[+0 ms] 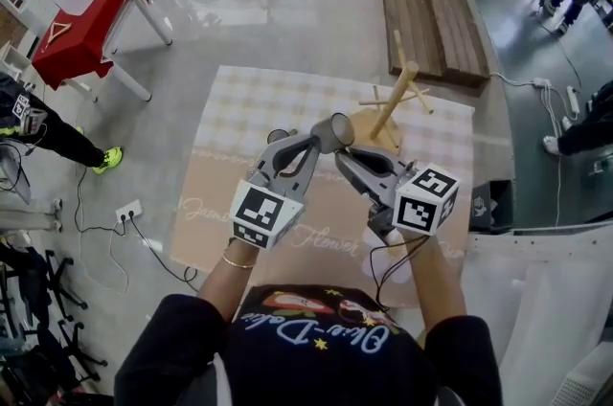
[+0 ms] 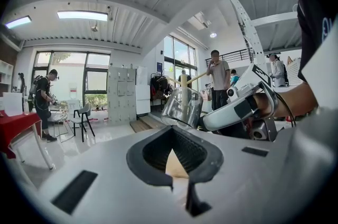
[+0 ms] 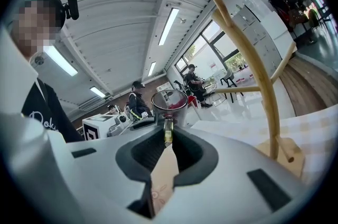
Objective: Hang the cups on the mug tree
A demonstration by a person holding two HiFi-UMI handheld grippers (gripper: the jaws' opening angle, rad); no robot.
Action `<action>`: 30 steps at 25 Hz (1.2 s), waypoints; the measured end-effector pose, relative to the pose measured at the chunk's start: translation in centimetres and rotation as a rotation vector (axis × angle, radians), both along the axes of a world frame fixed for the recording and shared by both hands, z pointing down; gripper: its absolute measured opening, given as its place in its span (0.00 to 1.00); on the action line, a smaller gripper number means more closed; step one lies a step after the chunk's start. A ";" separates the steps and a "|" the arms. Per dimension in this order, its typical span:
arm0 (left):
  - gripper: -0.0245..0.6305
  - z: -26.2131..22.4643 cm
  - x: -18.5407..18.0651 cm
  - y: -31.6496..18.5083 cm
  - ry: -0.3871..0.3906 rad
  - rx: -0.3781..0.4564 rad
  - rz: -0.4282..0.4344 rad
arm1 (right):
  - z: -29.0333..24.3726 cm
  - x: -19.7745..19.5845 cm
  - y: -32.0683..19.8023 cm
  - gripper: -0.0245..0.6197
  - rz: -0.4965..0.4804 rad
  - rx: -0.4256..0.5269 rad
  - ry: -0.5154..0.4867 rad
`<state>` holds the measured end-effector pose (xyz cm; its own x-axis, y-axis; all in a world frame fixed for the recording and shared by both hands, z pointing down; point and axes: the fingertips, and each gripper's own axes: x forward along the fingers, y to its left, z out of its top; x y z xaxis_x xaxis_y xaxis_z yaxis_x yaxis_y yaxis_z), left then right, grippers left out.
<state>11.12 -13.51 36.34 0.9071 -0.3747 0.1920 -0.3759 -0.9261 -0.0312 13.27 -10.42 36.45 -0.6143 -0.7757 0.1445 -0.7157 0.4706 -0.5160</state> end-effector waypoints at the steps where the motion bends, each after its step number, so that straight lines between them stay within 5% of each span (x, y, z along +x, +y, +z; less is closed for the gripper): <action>1: 0.04 0.0 0.1 0.0 -0.002 0.001 0.001 | 0.0 0.0 0.0 0.11 0.001 -0.001 -0.007; 30: 0.04 1.7 2.0 -1.3 -0.041 -0.033 -0.014 | 1.8 1.9 -1.2 0.11 0.025 -0.041 -0.165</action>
